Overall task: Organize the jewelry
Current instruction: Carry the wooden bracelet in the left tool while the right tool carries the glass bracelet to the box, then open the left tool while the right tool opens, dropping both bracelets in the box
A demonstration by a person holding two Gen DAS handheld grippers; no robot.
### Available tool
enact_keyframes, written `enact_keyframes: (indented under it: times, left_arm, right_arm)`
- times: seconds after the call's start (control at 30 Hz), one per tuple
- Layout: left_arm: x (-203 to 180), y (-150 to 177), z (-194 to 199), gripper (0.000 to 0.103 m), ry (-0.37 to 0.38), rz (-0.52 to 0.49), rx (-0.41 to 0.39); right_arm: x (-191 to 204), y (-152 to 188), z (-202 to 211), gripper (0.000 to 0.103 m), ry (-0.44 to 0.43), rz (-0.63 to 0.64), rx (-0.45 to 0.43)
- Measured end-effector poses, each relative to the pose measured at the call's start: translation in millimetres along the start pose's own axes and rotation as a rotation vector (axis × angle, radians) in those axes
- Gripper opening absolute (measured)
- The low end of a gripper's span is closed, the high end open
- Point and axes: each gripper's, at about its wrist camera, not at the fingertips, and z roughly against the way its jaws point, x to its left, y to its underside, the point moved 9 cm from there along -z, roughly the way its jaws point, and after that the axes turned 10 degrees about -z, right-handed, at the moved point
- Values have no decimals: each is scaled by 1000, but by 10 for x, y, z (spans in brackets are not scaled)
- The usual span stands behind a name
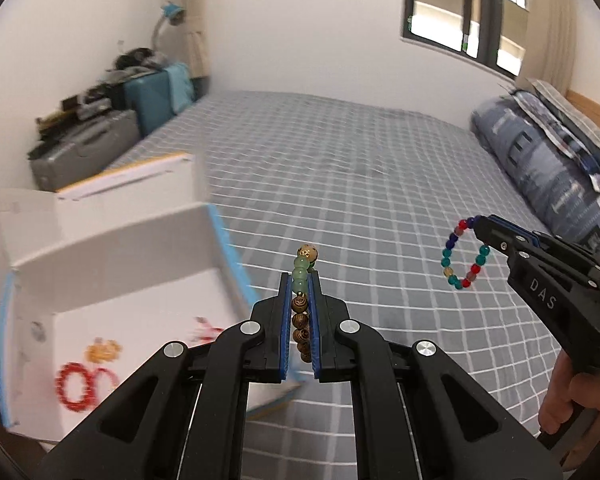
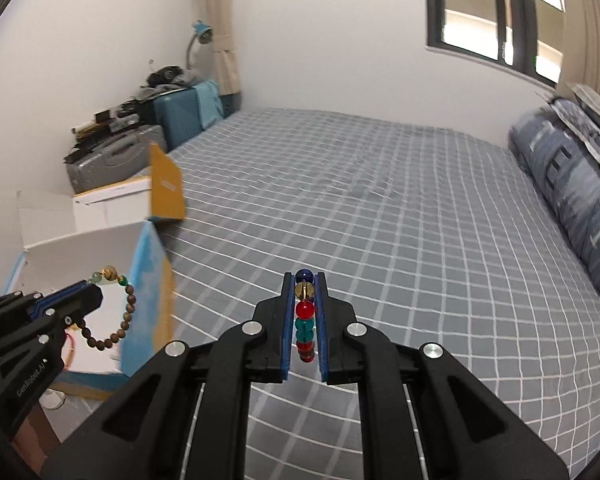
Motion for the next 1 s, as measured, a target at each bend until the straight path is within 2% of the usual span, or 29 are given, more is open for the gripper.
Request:
enact_keyframes:
  times: [0.17, 0.3, 0.4, 0.5, 0.57, 0.73, 0.87, 1.0]
  left_arm:
    - [519, 72, 151, 7, -62, 45, 20]
    - [928, 226, 184, 7, -105, 80, 68]
    - [1319, 385, 238, 7, -146, 125, 100]
    - [1726, 605, 262, 7, -179, 182, 146]
    - [1878, 726, 252, 7, -186, 204, 175]
    - [2118, 1035, 99, 7, -191, 233, 273]
    - [2276, 1223, -60, 7, -196, 266, 348]
    - [2338, 1383, -191, 7, -180, 295, 409]
  right_arm:
    - [569, -44, 3, 9, -56, 58, 7]
    - [1092, 9, -104, 9, -121, 99, 44]
    - [1449, 102, -217, 9, -171, 123, 93]
    - [1802, 258, -356, 9, -185, 180, 135]
    - [2019, 397, -471, 9, -206, 219, 179]
    - [2321, 687, -752, 9, -222, 243, 273]
    - [2380, 889, -924, 9, -202, 260, 333]
    - [2339, 994, -1097, 9, -197, 209, 426]
